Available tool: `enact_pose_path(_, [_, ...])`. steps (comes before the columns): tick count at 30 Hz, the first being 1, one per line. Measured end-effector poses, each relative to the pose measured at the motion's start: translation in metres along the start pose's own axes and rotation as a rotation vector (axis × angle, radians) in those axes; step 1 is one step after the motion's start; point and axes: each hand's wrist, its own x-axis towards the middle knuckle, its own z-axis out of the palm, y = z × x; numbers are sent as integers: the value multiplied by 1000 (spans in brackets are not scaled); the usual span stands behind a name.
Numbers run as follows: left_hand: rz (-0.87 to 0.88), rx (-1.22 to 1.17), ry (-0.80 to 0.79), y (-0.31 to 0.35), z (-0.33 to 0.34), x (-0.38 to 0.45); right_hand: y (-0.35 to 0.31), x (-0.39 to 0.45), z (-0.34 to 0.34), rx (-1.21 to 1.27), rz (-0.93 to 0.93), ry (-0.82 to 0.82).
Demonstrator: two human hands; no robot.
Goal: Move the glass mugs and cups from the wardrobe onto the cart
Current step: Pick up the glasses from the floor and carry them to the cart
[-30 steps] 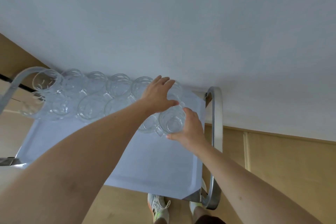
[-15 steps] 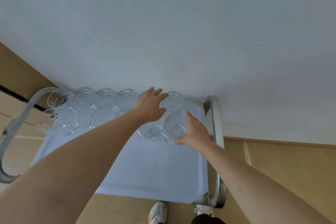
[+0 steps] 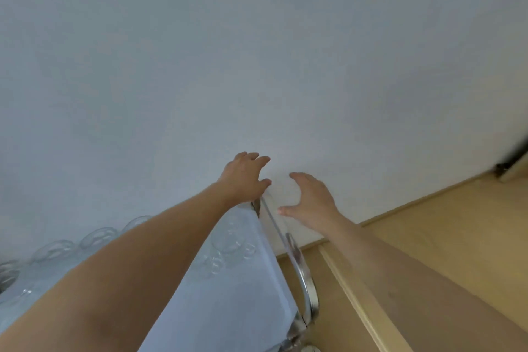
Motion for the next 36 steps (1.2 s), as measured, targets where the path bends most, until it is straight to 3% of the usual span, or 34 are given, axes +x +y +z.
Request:
enact_pose_path(9, [365, 55, -12, 176, -12, 32, 96, -92, -106, 11, 274, 287])
enact_pose_path(19, [709, 71, -78, 427, 32, 38, 248, -225, -220, 29, 558, 518])
enact_pose_path(27, [923, 59, -121, 618, 94, 21, 380, -332, -290, -32, 786, 584])
enact_pose_path(36, [981, 124, -206, 734, 144, 24, 476, -388, -319, 11, 951, 564])
